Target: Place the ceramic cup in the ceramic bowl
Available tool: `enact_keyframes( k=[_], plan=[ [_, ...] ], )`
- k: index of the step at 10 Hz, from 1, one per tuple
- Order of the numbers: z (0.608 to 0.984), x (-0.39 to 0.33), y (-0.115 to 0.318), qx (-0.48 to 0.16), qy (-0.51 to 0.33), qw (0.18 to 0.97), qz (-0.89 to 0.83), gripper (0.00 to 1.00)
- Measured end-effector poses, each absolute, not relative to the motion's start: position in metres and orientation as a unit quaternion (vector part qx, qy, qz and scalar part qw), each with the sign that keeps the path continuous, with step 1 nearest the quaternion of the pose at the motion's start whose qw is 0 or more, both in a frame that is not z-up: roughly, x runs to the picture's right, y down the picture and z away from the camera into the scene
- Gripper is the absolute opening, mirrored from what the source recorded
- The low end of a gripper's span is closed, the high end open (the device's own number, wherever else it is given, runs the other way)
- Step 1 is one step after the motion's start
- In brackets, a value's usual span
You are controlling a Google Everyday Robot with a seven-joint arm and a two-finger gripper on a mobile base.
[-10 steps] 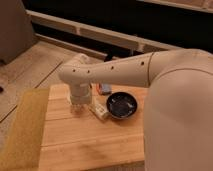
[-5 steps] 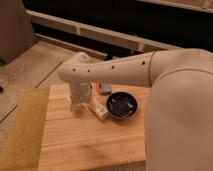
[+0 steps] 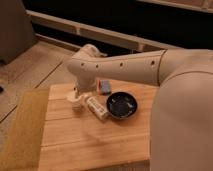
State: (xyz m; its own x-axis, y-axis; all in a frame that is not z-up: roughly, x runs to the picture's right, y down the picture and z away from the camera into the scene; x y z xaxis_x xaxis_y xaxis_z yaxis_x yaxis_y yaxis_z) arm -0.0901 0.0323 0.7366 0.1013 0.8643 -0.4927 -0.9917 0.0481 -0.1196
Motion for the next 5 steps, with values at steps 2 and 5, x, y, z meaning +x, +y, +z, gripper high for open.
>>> enact_keyframes(
  k=[2, 5],
  plan=[
    [0.759, -0.089, 0.034, -0.231, 0.153, 0.72, 0.637, 0.65],
    [0.79, -0.097, 0.026, -0.243, 0.176, 0.737, 0.606, 0.65]
  ],
)
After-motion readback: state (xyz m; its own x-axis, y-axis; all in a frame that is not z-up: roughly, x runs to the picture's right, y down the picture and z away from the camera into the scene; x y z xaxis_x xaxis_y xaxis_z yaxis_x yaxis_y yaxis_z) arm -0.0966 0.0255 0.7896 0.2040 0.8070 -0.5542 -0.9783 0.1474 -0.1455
